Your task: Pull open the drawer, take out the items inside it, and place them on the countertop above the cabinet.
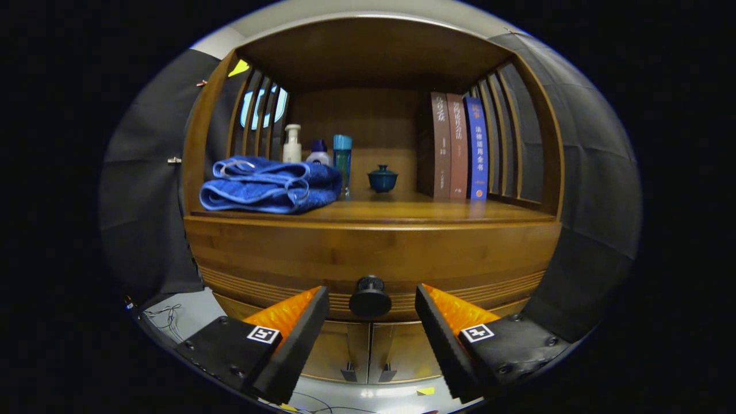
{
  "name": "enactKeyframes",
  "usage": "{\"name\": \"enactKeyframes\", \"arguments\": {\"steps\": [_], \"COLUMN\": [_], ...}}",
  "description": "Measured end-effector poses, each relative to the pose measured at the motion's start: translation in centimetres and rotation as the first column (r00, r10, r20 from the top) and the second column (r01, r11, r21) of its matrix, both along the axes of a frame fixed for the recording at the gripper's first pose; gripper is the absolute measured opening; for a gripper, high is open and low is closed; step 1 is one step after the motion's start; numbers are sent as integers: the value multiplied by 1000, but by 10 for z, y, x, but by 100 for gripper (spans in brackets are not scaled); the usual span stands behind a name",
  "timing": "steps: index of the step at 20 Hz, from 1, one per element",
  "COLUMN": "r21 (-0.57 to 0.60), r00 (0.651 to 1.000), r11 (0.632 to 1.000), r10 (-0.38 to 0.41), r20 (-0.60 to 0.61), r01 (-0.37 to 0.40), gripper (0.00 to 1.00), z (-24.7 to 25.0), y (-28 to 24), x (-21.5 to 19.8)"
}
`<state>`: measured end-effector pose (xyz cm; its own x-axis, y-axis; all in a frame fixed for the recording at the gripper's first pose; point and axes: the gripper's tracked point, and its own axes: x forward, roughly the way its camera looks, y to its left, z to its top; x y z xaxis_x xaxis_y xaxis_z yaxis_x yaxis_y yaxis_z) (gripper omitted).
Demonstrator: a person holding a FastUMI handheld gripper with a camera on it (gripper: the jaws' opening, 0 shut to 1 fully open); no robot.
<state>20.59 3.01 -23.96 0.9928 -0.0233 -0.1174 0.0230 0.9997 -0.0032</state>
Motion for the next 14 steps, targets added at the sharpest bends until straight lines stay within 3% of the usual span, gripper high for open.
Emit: {"name": "enactKeyframes", "arguments": {"steps": [6,10,14], "r21": [34,26,28], "r00": [1000,1000,1000], "r11": [999,1000,999], "r10": [-27,-14,-19], "r20": [-3,-2,-15], "r01": [27,14,20], "gripper": [54,32,32], "z": [-14,-14,-15], "y": [-4,-4,-6], "x": [21,16,-1]}}
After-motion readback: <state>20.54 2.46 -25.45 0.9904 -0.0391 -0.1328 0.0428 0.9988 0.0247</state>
